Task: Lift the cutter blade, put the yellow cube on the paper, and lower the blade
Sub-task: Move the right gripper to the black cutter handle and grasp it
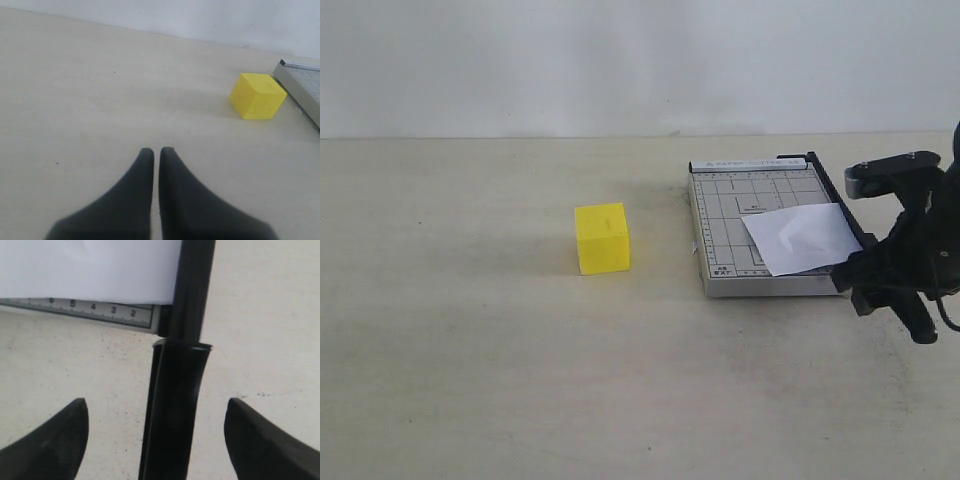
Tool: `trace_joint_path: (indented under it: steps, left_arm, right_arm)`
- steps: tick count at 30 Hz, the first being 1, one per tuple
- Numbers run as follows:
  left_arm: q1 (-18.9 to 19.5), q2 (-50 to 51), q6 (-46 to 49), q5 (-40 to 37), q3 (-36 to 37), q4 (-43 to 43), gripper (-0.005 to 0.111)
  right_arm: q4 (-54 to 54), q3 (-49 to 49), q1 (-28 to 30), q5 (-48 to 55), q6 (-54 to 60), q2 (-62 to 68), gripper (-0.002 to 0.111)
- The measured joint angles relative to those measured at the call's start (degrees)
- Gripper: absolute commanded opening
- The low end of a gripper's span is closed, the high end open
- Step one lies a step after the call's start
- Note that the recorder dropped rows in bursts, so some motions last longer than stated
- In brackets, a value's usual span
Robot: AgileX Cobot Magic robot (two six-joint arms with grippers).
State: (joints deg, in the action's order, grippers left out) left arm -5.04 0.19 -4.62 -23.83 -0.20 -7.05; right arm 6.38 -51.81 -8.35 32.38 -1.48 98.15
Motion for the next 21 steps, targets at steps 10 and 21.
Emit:
trace_joint_path:
  steps: [10, 21]
  left_arm:
    - [0.0, 0.0, 0.0, 0.0, 0.0, 0.0, 0.004]
    - [0.0, 0.0, 0.0, 0.0, 0.0, 0.0, 0.004]
  right_arm:
    - [-0.2, 0.0, 0.0, -0.5, 0.3, 0.0, 0.058]
    - [-0.4, 0.0, 0.0, -0.1, 0.3, 0.5, 0.062]
